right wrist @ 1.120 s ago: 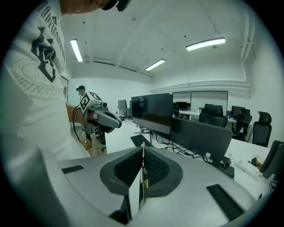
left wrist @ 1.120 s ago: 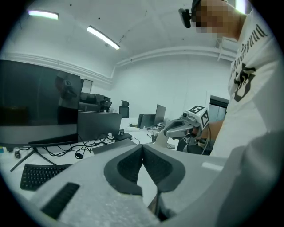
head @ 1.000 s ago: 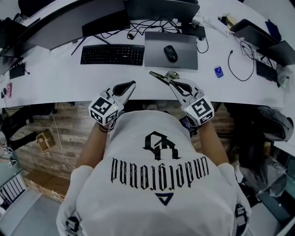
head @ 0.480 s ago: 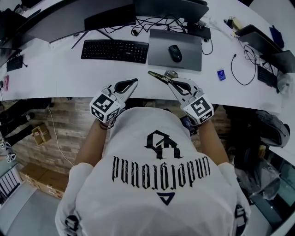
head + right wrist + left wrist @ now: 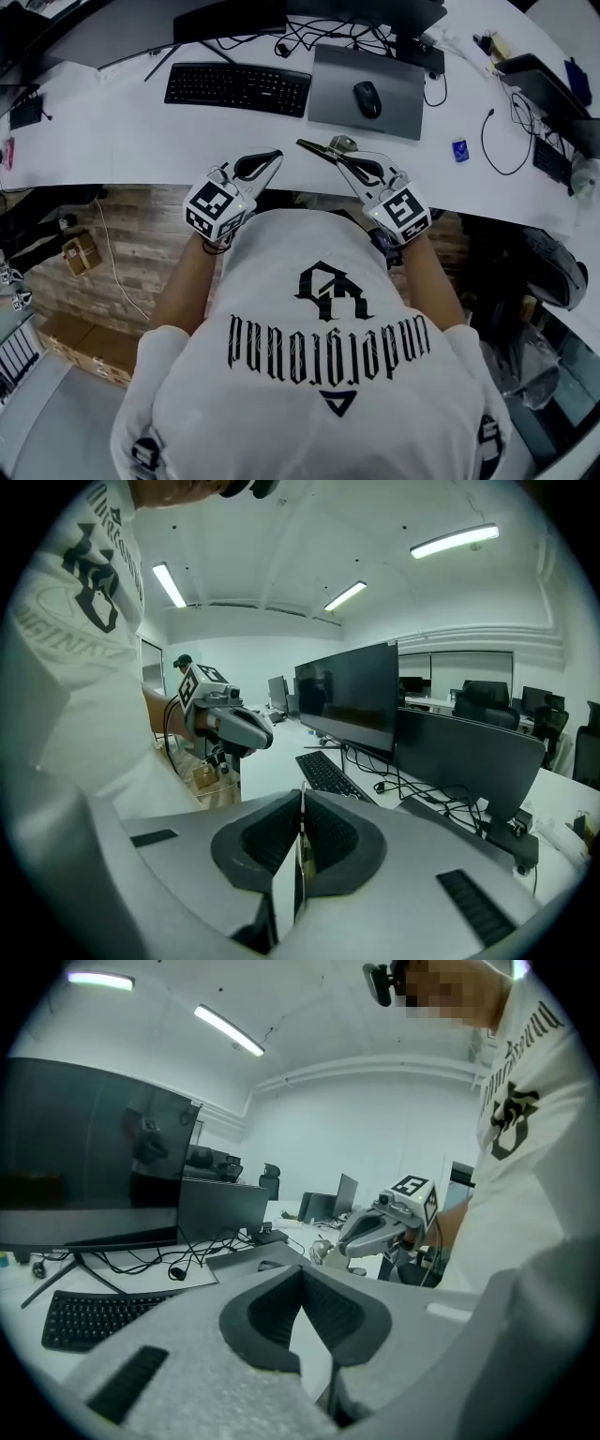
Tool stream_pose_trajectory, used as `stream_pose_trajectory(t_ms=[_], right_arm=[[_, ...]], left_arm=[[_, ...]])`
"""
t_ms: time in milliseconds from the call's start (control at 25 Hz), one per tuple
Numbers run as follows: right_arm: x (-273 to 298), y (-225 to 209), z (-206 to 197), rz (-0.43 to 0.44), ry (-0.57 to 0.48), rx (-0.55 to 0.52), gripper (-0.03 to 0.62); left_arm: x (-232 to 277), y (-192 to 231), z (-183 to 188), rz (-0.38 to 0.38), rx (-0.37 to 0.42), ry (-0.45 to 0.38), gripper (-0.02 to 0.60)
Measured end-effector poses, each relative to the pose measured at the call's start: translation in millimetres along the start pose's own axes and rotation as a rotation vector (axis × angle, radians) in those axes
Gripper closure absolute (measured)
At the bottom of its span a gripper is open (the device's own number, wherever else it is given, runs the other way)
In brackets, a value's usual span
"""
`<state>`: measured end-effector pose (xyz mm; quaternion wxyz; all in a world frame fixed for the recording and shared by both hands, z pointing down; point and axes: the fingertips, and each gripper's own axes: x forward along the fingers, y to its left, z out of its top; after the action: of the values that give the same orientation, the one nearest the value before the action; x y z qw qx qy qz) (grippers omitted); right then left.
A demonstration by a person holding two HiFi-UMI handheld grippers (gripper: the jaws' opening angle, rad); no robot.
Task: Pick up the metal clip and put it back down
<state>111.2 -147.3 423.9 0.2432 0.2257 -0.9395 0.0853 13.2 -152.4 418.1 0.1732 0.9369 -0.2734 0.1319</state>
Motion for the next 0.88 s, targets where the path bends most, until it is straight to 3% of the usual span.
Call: stream_pose_trajectory(t_ms=[880], right_arm=[[54.0,-15.7,-64.4,0.102,0.101,0.071,0.571]], left_arm=[[35.8,31.7,-48.7,0.009,-0.066,0.088,0.568]])
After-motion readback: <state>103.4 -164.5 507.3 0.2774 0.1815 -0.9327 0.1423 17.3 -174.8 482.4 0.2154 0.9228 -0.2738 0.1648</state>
